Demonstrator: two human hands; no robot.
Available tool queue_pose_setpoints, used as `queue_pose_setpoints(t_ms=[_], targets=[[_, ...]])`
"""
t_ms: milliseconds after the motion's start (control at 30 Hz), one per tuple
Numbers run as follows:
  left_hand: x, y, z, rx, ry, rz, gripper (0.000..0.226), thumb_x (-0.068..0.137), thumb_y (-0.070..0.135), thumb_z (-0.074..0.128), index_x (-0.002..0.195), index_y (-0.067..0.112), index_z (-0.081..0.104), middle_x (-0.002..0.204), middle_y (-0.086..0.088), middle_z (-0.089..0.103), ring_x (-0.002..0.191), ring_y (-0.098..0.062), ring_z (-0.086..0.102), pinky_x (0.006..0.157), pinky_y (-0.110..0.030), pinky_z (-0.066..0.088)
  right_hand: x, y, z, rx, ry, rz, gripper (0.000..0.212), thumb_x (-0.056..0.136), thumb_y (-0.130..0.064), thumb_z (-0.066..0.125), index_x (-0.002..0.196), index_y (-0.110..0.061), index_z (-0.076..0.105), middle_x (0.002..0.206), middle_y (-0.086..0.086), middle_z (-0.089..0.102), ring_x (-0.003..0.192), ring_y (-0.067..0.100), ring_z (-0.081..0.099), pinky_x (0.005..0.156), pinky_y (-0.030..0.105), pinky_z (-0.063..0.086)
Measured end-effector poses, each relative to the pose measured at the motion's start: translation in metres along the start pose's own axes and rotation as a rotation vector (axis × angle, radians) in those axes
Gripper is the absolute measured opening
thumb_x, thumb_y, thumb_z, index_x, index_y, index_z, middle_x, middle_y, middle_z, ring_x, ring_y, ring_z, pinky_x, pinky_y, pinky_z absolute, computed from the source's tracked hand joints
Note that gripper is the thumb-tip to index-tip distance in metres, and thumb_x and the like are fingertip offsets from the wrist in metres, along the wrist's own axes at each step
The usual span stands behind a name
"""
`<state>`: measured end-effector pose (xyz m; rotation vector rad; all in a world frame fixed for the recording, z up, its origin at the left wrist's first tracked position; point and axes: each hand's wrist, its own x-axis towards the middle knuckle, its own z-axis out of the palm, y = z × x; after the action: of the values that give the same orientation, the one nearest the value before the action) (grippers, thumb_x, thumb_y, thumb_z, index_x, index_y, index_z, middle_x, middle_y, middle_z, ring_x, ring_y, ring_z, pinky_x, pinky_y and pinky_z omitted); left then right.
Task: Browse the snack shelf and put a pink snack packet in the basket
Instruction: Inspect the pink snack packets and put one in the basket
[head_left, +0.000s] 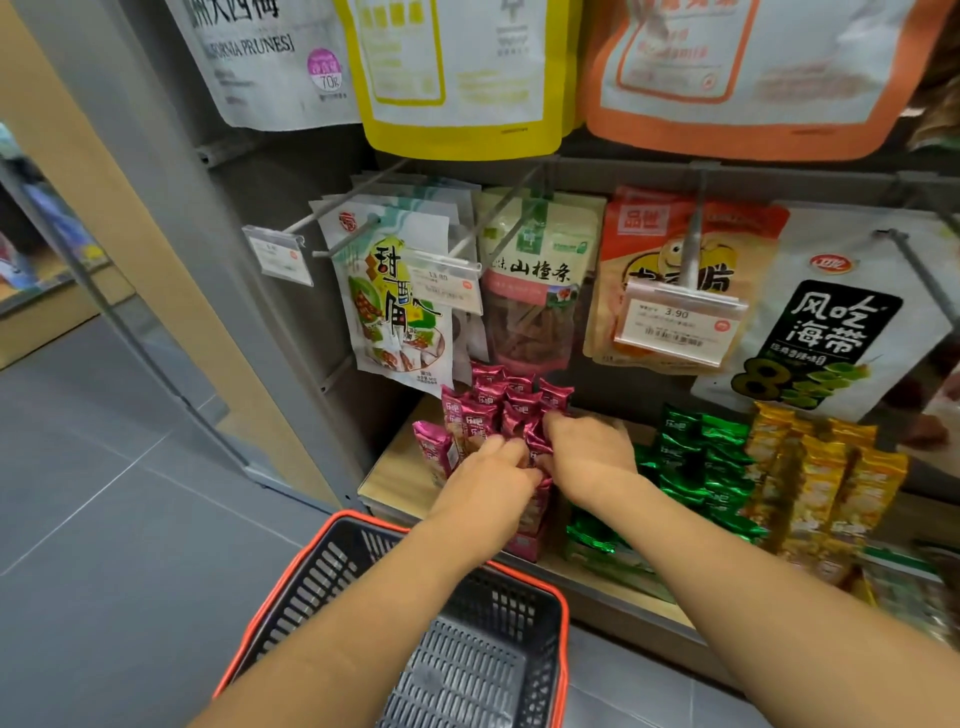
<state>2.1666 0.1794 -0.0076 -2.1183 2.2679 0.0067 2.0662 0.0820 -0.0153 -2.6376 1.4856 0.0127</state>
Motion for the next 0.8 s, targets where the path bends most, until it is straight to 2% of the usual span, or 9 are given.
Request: queue_pose_setpoints(t_ms=[100,233,333,467,533,667,700,733,800], targets=[[0.001,0.006,-0.002,0.037,-0.055,0.003,0.044,0.087,0.002,0.050,0.131,0.009,0.053,0.124,-0.012,0.048,0.116,-0.032,0.042,0.093,-0.042,0.041,-0.003,0.001,-0.003,0.047,0.022,-0.006,0.027,0.090,-0.030,0.059,0.115,-0.023,0.051,0.110,0.006,0.068,0.107,0.030,0.061,0.098,0.040,0.040],[0.000,0.001,0.000,0.003,-0.092,-0.032,0.060,0.084,-0.001,0.054,0.142,0.007,0.040,0.137,-0.013,0.044,0.123,-0.032,0.043,0.099,-0.045,0.045,-0.018,0.002,-0.024,0.190,0.137,-0.039,0.039,0.092,-0.026,0.057,0.129,-0.019,0.050,0.122,0.009,0.059,0.110,0.031,0.056,0.089,0.039,0.047],[-0.001,-0.006,-0.001,-0.106,-0.110,-0.043,0.068,0.083,-0.001,0.054,0.147,0.009,0.034,0.141,-0.011,0.045,0.126,-0.030,0.044,0.104,-0.041,0.042,-0.042,0.004,-0.049,0.282,0.265,-0.046,0.039,0.096,-0.018,0.051,0.133,-0.018,0.041,0.124,0.010,0.049,0.097,0.036,0.061,0.074,0.040,0.050],[-0.010,-0.009,-0.010,-0.339,0.003,-0.086,0.059,0.086,0.001,0.046,0.143,0.015,0.045,0.134,-0.010,0.056,0.122,-0.030,0.052,0.101,-0.039,0.045,-0.085,0.009,-0.084,0.304,0.323,-0.101,0.047,0.093,-0.007,0.052,0.135,-0.022,0.036,0.129,0.007,0.040,0.087,0.037,0.062,0.070,0.043,0.052],[-0.016,-0.011,-0.022,-0.413,0.073,-0.140,0.050,0.089,0.005,0.049,0.137,0.018,0.053,0.131,-0.007,0.060,0.119,-0.025,0.056,0.101,-0.031,0.044,-0.108,0.009,-0.099,0.288,0.362,-0.173,0.048,0.090,-0.002,0.053,0.132,-0.021,0.037,0.126,0.006,0.041,0.082,0.036,0.060,0.067,0.046,0.051],[-0.029,-0.011,-0.056,-0.542,0.097,-0.175,0.034,0.090,0.018,0.062,0.122,0.027,0.065,0.106,0.008,0.066,0.093,-0.004,0.059,0.082,-0.014,0.039,-0.150,0.019,-0.116,0.398,0.545,-0.212,0.045,0.087,0.006,0.051,0.126,-0.017,0.046,0.119,0.004,0.045,0.086,0.031,0.057,0.070,0.046,0.052],[-0.033,-0.011,-0.066,-0.587,0.084,-0.161,0.031,0.090,0.020,0.064,0.119,0.029,0.067,0.104,0.012,0.065,0.088,0.006,0.057,0.081,-0.013,0.039,-0.159,0.023,-0.117,0.471,0.617,-0.218,0.040,0.089,0.004,0.051,0.123,-0.017,0.048,0.116,0.003,0.048,0.089,0.024,0.056,0.074,0.041,0.052],[-0.037,-0.010,-0.077,-0.639,0.069,-0.142,0.028,0.090,0.021,0.065,0.117,0.030,0.068,0.102,0.016,0.064,0.081,0.013,0.056,0.080,-0.012,0.041,-0.168,0.025,-0.117,0.549,0.681,-0.234,0.034,0.091,0.001,0.050,0.120,-0.017,0.050,0.112,0.000,0.049,0.092,0.016,0.053,0.080,0.030,0.049],[-0.047,-0.006,-0.100,-0.771,0.034,-0.081,0.024,0.092,0.024,0.064,0.114,0.030,0.070,0.099,0.022,0.065,0.078,0.018,0.056,0.084,-0.013,0.044,-0.181,0.029,-0.114,0.689,0.748,-0.259,0.024,0.095,-0.007,0.047,0.115,-0.019,0.053,0.106,-0.004,0.052,0.096,0.003,0.050,0.085,0.010,0.039]])
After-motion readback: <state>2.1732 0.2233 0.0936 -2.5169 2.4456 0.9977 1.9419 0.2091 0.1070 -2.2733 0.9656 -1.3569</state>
